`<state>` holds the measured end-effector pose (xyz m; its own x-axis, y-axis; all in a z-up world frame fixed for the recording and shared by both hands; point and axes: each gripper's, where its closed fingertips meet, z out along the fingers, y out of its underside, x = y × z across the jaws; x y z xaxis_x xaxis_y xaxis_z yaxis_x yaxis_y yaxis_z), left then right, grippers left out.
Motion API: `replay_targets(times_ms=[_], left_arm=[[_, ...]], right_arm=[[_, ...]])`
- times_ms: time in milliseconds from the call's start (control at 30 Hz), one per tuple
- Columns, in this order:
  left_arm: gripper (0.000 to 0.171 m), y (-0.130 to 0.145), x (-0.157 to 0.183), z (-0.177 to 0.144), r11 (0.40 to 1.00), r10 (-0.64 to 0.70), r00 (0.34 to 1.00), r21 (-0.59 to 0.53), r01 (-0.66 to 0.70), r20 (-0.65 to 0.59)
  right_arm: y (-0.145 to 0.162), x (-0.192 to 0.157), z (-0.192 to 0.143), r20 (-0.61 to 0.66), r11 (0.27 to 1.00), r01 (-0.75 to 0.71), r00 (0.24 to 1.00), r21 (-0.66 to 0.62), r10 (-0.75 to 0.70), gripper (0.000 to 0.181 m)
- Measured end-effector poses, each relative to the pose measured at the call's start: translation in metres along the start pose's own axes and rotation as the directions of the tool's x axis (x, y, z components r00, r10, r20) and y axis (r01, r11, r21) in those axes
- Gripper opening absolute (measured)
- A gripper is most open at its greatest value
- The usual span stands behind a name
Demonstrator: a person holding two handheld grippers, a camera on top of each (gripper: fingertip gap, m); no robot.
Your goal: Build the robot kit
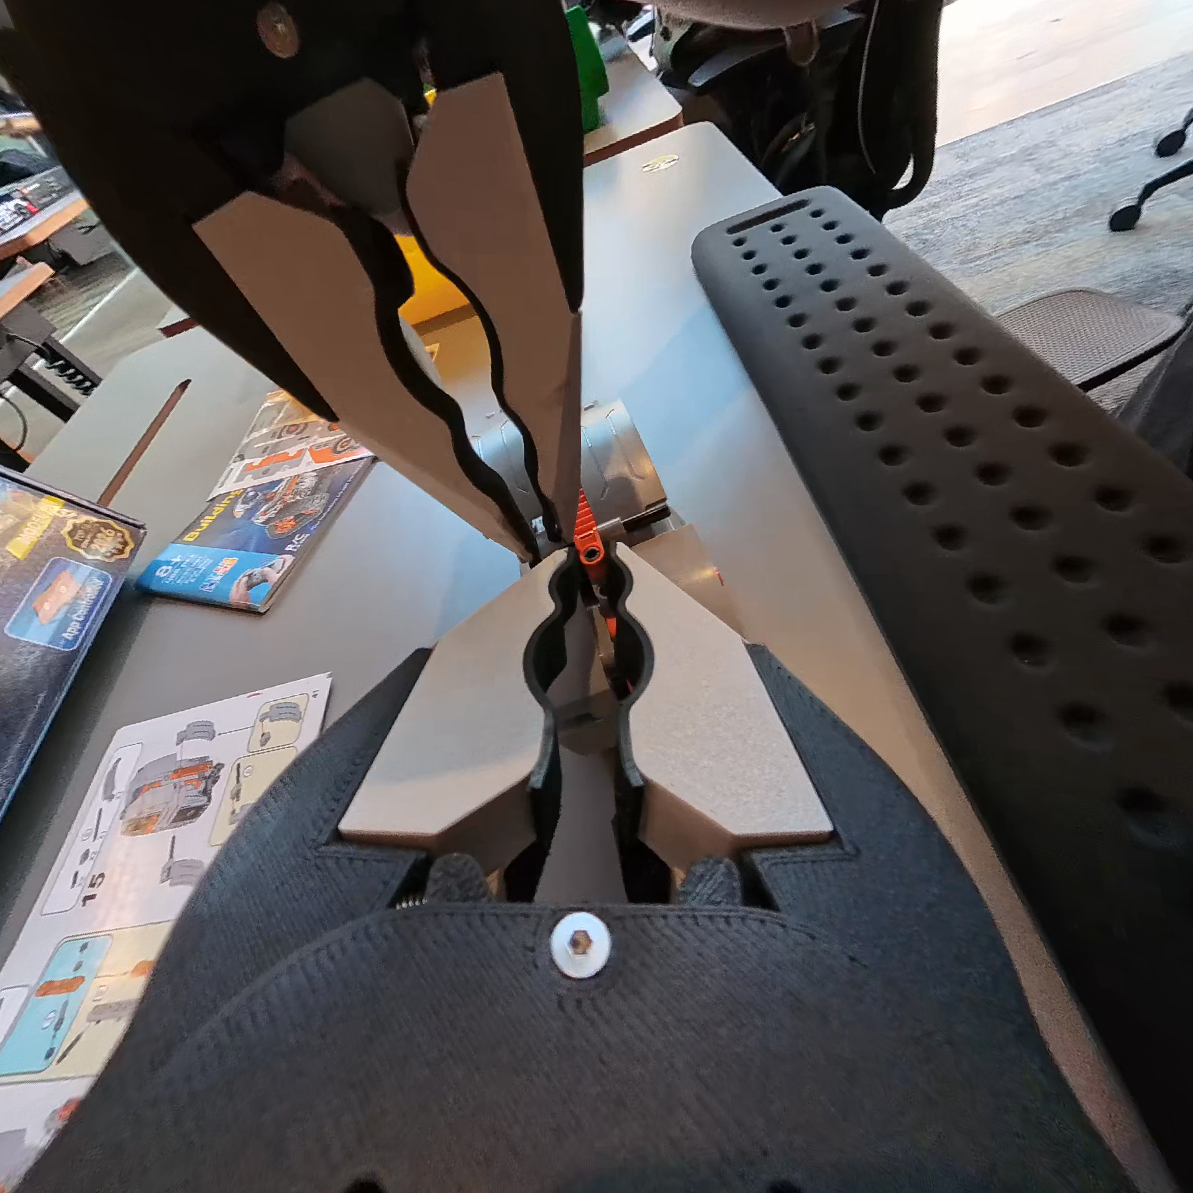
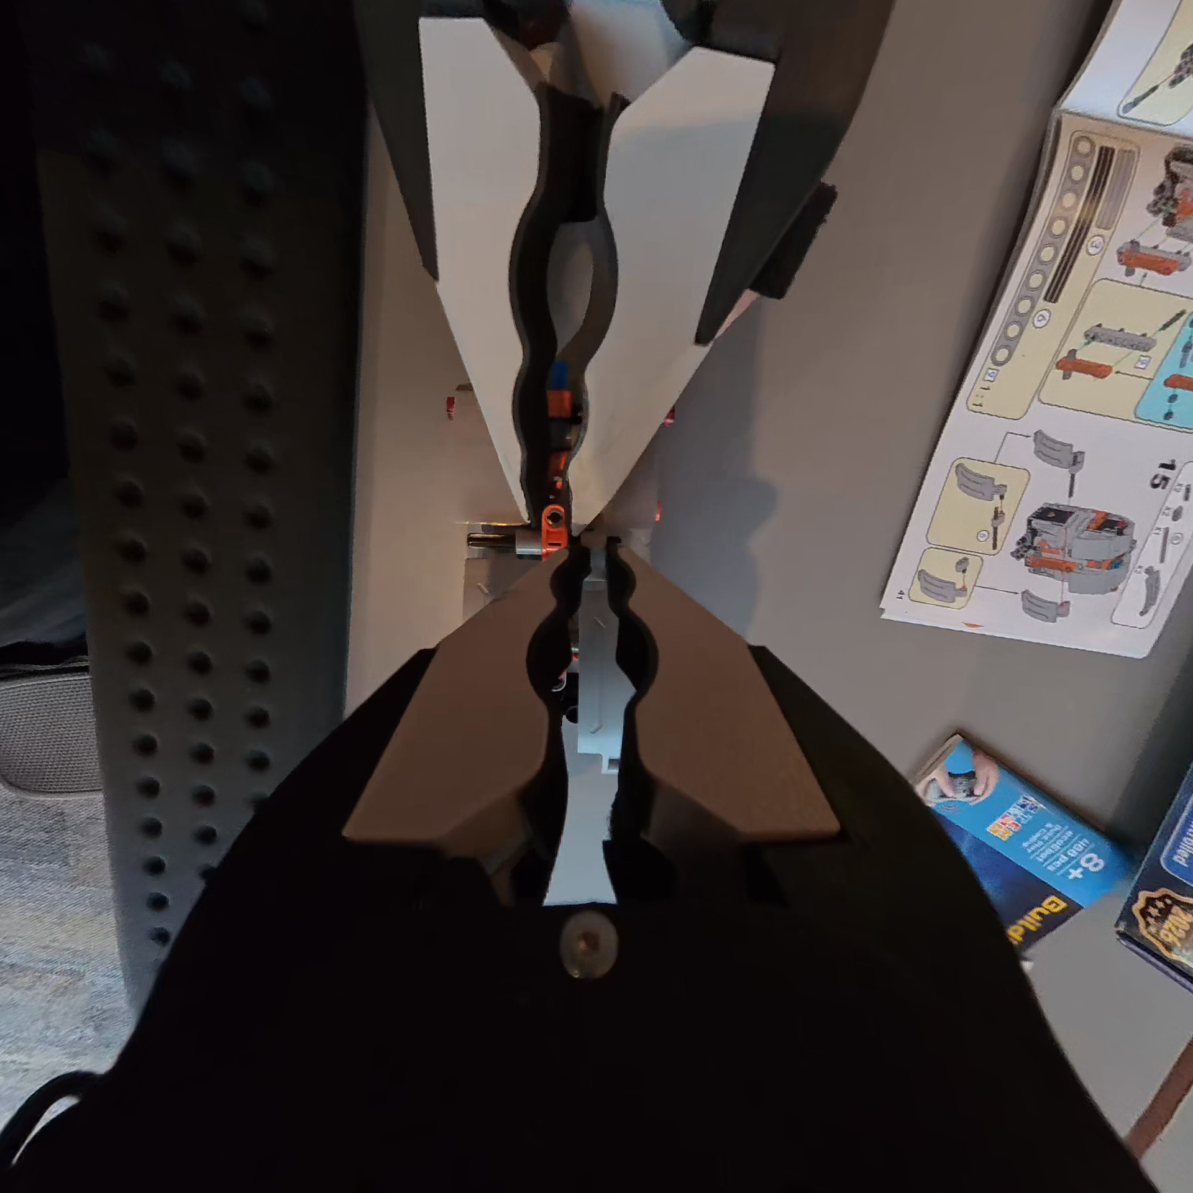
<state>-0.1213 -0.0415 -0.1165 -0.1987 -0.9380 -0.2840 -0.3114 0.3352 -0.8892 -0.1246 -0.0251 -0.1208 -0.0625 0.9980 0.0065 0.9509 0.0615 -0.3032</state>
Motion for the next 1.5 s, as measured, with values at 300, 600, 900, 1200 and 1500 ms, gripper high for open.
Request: replay_targets(times_ms=[300,600,900,1200,1500], left_arm=[[0.006,0.0011,-0.0024,0.0013,0.998,-0.047,0.998,-0.04,0.048,0.036],[0.006,0.0019,-0.0015,0.001,0.997,-0.066,0.998,-0.037,0.067,0.015],[0.006,0.0022,-0.0015,0.0001,0.996,-0.086,0.996,-0.025,0.086,0.009],[0.006,0.0029,-0.0028,-0.0002,0.996,-0.085,0.996,-0.023,0.085,0.019],[0.006,0.0032,-0.0033,-0.0002,0.997,-0.078,0.997,-0.026,0.079,0.025]], right_arm=[[-0.0005,0.003,-0.0004,-0.046,0.997,-0.031,0.998,0.064,0.034,0.005],[0.0001,0.0028,-0.0004,-0.05,0.998,-0.025,0.998,0.057,0.028,0.005],[-0.0011,0.0035,-0.0001,-0.055,0.997,-0.039,0.998,0.071,0.043,0.005],[-0.0017,0.0059,0.0001,-0.059,0.998,-0.033,0.998,0.05,0.036,0.005],[-0.002,0.0073,0.0002,-0.063,0.998,-0.042,0.997,0.053,0.045,0.005]])
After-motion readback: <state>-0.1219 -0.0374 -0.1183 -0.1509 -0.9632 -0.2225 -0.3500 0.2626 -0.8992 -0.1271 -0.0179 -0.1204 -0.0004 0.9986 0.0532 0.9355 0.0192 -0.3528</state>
